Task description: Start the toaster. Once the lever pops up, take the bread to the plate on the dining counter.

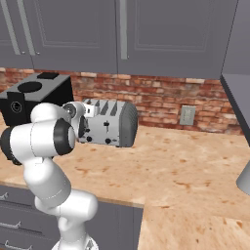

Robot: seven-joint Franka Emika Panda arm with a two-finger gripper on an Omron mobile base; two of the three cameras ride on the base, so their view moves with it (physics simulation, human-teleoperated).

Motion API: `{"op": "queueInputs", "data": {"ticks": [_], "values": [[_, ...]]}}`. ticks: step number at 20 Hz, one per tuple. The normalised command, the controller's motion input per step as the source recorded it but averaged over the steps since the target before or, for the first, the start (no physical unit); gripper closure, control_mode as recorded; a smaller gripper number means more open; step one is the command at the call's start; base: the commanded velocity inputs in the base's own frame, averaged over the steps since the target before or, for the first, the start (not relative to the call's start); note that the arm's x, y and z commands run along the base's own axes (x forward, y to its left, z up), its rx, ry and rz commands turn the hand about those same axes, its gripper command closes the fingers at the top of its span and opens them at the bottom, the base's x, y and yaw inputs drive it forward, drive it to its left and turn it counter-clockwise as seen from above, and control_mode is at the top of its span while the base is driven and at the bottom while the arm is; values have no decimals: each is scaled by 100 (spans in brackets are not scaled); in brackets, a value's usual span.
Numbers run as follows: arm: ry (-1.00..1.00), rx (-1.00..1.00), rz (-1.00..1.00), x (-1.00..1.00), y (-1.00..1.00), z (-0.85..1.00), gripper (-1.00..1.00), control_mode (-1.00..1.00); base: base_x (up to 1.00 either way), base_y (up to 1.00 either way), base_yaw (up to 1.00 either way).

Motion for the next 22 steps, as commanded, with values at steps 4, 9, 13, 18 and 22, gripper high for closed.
{"op": "queueInputs", "data": {"ticks": [4,9,13,18,22], "values": [[0,0,0,0,0,0,-100,-100,0,0,0],[0,0,0,0,0,0,-100,-100,0,0,0],[0,0,0,0,0,0,-100,-100,0,0,0],[0,0,0,0,0,0,-100,-100,0,0,0],[0,0,0,0,0,0,-100,-100,0,0,0]]}}
